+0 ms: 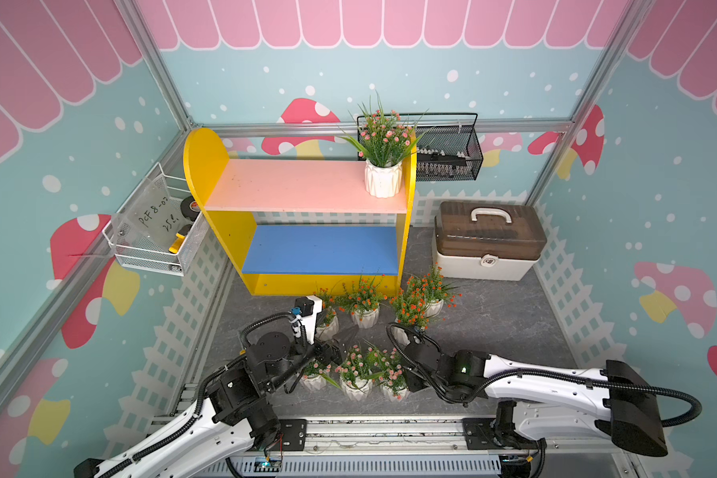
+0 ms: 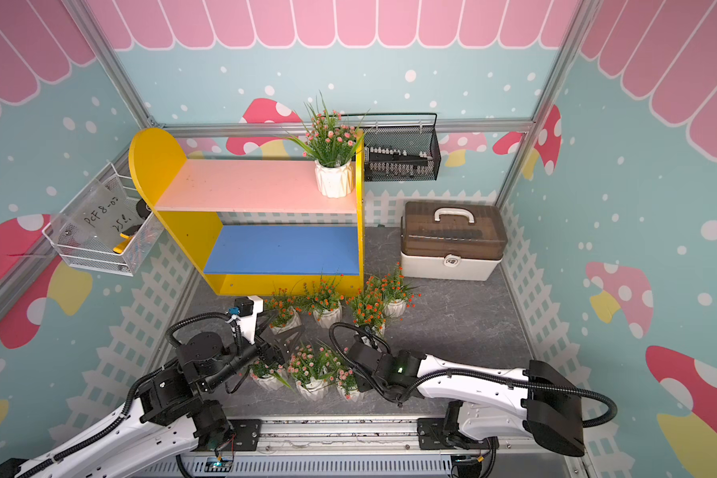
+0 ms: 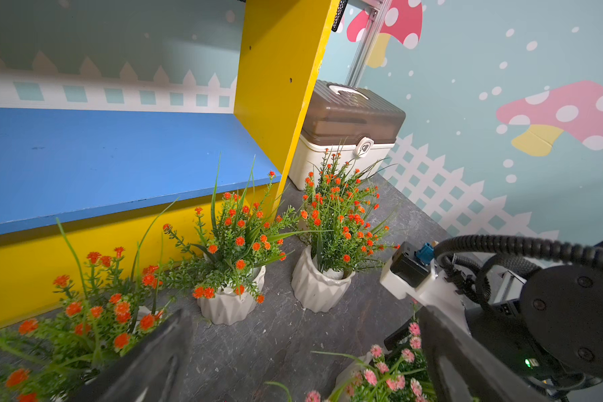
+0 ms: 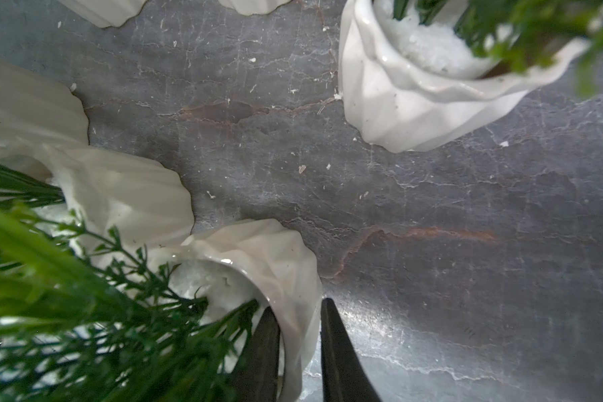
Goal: Place the baby's breath potted plants on the rack by color
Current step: Pick up the baby's breath potted plant from the center of the board.
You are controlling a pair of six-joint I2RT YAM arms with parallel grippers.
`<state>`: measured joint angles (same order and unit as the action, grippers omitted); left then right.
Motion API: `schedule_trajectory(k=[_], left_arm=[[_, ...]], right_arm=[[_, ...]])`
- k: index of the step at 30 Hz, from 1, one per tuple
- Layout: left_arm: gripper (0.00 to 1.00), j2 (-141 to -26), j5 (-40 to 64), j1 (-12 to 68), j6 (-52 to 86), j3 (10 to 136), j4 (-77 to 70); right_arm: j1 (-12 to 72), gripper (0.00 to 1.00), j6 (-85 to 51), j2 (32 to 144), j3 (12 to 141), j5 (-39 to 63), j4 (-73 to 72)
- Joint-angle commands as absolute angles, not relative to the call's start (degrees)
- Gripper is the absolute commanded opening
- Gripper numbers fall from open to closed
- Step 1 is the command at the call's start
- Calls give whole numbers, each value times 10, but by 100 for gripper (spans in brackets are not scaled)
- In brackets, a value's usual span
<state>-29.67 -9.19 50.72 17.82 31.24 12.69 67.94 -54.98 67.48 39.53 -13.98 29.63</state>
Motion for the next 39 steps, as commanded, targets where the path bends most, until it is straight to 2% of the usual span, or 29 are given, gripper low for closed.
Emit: schedule_trajectory(k=[1, 13, 25, 33, 39], left_arm=[[99, -292, -84, 509, 188, 304, 130], [99, -302, -78, 510, 184, 311, 126], [99, -304, -76, 510, 176, 321, 125], [99, -323, -66, 509, 152, 338, 116], [99, -352, -38, 510, 126, 341, 85]], right_arm=[[682, 20, -563, 681, 396, -155, 297], [682, 18, -559, 696, 388, -149, 292], [674, 6, -526, 673, 399, -158, 311], [611, 4, -460, 579, 432, -124, 365], [547, 4, -396, 537, 503, -88, 448]])
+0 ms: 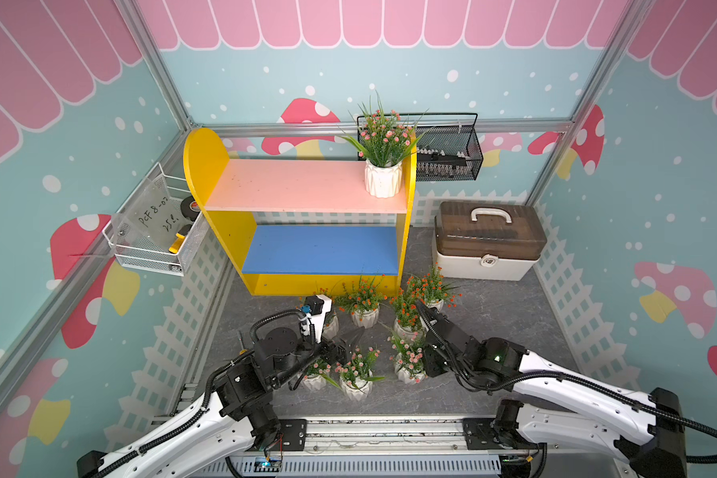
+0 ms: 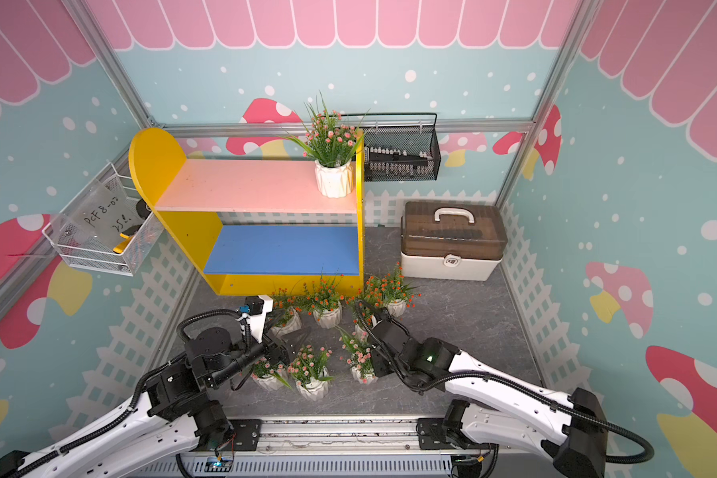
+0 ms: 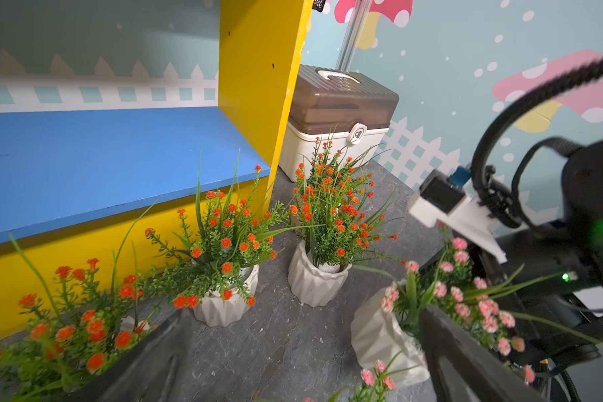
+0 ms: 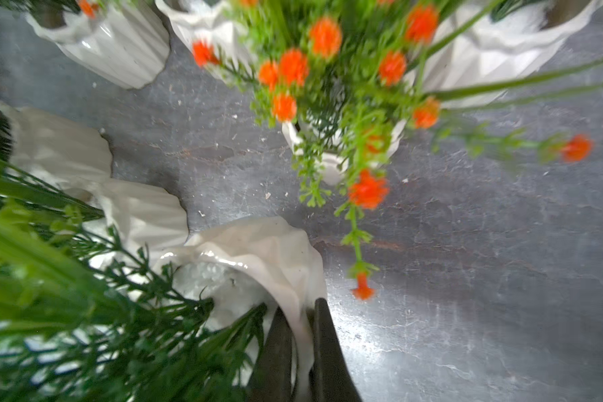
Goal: Place the baby's breath potted plants on the rack by color
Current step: Pick up the baby's breath potted plant from the center of the board.
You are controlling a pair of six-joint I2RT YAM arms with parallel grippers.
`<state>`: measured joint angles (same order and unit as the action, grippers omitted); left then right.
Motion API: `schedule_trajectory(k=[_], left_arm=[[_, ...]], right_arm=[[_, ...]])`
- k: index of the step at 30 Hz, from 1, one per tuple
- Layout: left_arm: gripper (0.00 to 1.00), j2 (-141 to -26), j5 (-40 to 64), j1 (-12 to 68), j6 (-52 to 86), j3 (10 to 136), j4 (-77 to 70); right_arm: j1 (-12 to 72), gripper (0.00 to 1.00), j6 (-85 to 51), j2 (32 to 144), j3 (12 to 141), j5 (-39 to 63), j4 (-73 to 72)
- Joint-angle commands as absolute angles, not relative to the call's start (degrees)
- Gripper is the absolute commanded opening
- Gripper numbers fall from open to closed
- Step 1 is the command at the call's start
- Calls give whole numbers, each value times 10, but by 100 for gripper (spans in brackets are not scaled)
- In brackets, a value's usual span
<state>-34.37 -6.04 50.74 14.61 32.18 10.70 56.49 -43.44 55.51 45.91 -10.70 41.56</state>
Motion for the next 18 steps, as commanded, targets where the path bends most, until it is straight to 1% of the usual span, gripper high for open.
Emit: schedule_trajectory(k=[1, 5, 10, 13, 18], left_arm=[[99, -359, -33, 510, 122, 346, 84], [99, -380, -1, 511, 98, 352, 70], [99, -400, 36, 516, 62, 345, 29], [99, -412, 35, 528, 32, 344, 3], [99, -433, 17, 553, 4, 344, -42]], right_arm=[[536, 4, -383, 534, 520, -80, 464], [496, 4, -339, 535, 587, -41, 508], [462, 4, -290, 566, 678, -9, 559], [445, 4, -272, 583, 718, 28, 564], [431, 4, -252, 619, 780, 59, 578]])
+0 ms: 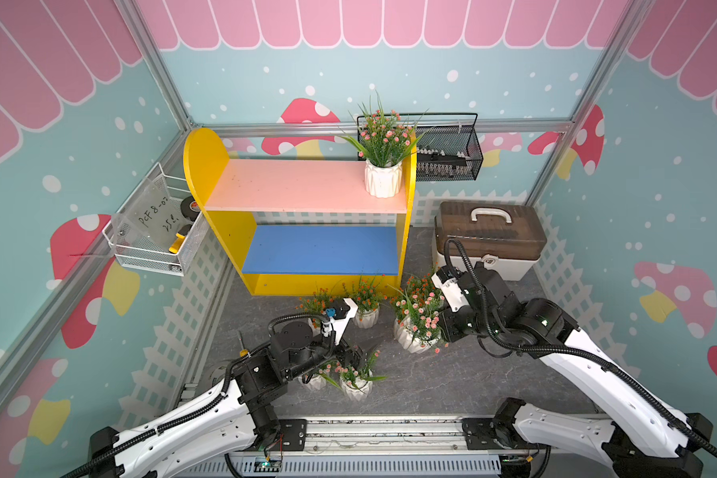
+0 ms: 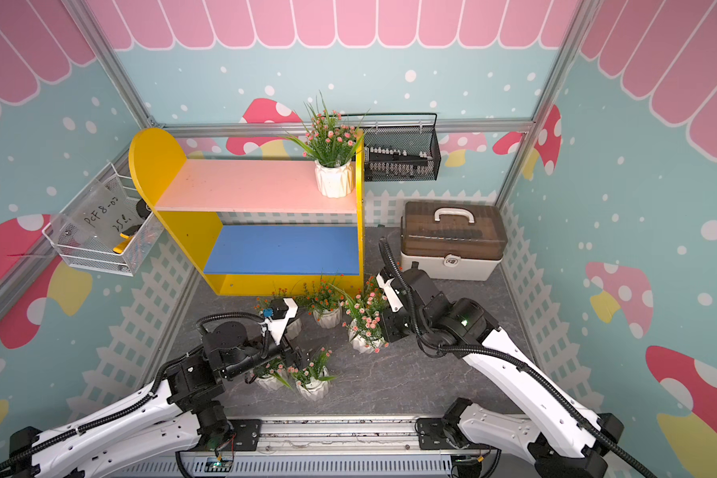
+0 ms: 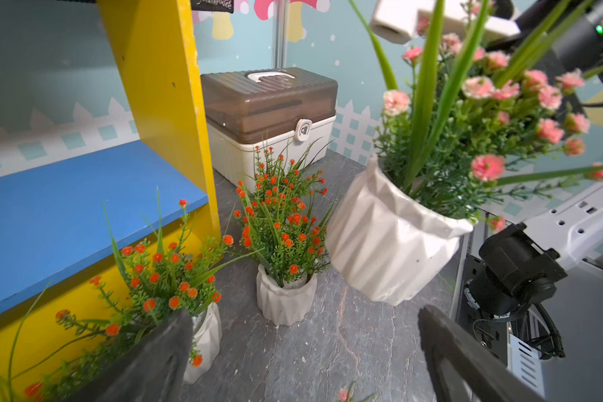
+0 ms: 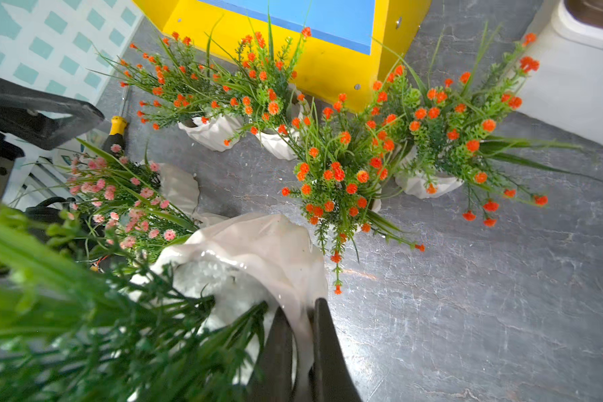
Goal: Place the baby's breath potted plants on the rack by color
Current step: Pick up the baby's breath potted plant from the center of the board, then place the baby's breath potted plant on the rack.
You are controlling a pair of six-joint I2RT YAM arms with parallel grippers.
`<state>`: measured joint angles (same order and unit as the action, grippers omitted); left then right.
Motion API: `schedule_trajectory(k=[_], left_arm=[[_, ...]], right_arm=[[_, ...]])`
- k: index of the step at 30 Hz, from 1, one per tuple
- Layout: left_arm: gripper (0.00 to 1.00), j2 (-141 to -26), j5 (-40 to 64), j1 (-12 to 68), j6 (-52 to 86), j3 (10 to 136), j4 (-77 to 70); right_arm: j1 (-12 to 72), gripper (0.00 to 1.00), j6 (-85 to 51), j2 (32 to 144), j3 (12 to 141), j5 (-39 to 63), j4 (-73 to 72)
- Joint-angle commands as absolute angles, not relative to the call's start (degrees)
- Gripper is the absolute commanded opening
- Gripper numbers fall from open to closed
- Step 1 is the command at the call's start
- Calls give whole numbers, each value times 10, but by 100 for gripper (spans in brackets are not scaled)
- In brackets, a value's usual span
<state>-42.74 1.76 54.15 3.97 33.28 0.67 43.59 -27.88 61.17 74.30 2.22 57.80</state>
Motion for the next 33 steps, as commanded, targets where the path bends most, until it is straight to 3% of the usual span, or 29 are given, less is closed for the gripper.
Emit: schedule_trajectory(k=[1, 10, 18, 33], left_arm=[[99, -437, 15, 560, 0, 341, -57], [99, -486, -30, 616, -35, 345, -119], [99, -543, -129, 671, -72, 345, -199], [99, -635, -128, 677, -75, 398, -182]], right_arm=[[430, 4, -249, 627, 791, 61, 582], [426, 4, -238, 665, 844, 91, 593], [426, 4, -240, 670, 853, 100, 588], [426, 4, -240, 676, 857, 112, 583]])
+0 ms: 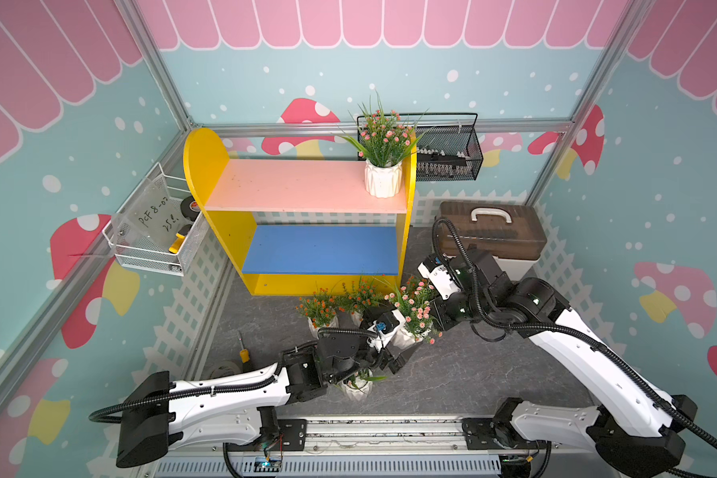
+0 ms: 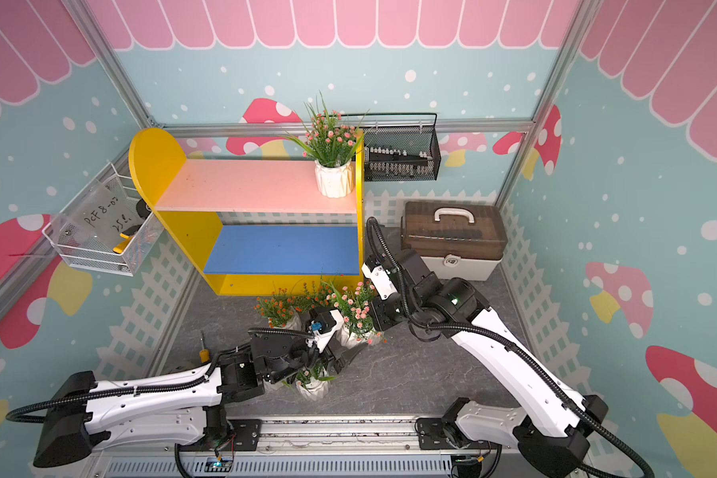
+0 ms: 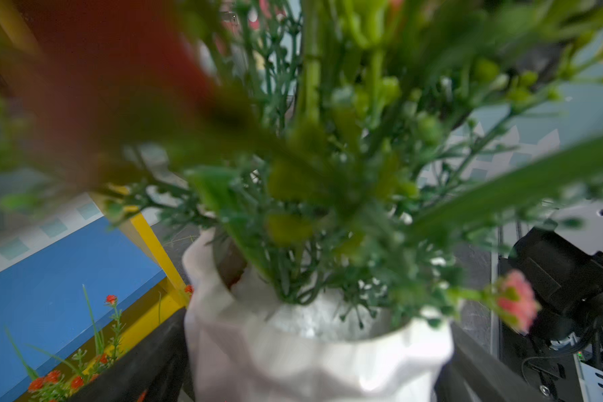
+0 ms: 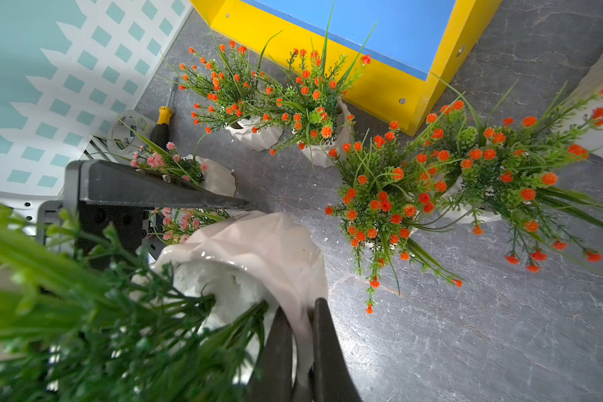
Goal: Place the baby's breath potted plants on the rack by color
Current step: Place the baby's breath potted plant on the rack.
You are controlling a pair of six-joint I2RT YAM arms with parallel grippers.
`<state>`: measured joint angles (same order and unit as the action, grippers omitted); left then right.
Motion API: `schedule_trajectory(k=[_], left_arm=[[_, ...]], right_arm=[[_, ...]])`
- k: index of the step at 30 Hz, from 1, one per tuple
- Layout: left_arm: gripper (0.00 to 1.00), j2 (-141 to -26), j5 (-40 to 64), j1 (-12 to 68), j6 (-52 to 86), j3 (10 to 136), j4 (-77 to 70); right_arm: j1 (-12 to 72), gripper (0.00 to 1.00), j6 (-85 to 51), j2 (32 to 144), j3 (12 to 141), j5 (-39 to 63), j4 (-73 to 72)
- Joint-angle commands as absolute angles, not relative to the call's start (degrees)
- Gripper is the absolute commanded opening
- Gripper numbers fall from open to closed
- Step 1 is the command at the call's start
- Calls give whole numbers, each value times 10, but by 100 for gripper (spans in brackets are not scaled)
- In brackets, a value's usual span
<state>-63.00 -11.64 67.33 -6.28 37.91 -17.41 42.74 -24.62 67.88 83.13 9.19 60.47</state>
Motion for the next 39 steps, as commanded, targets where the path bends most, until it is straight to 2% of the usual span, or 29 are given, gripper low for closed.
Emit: schedule_trajectory(k=[1, 9, 14, 21, 28, 39], left_arm=[[99, -638, -129, 677, -75, 400, -180], [99, -649, -140, 677, -73, 404, -174], [93, -650, -149, 677, -74, 404, -176], [83, -648, -170, 677, -68, 405, -187], [80, -638, -180, 677, -56, 404, -189], [79, -595, -225, 674, -47, 404, -166]], right_arm=[[426, 4, -239, 677, 857, 112, 583], [426, 4, -239, 677, 857, 119, 579], [426, 4, -239, 678, 854, 121, 579], [425, 10, -237, 672, 842, 121, 574], [421, 22, -239, 662, 838, 108, 574], [366, 28, -244, 600, 791, 68, 569]])
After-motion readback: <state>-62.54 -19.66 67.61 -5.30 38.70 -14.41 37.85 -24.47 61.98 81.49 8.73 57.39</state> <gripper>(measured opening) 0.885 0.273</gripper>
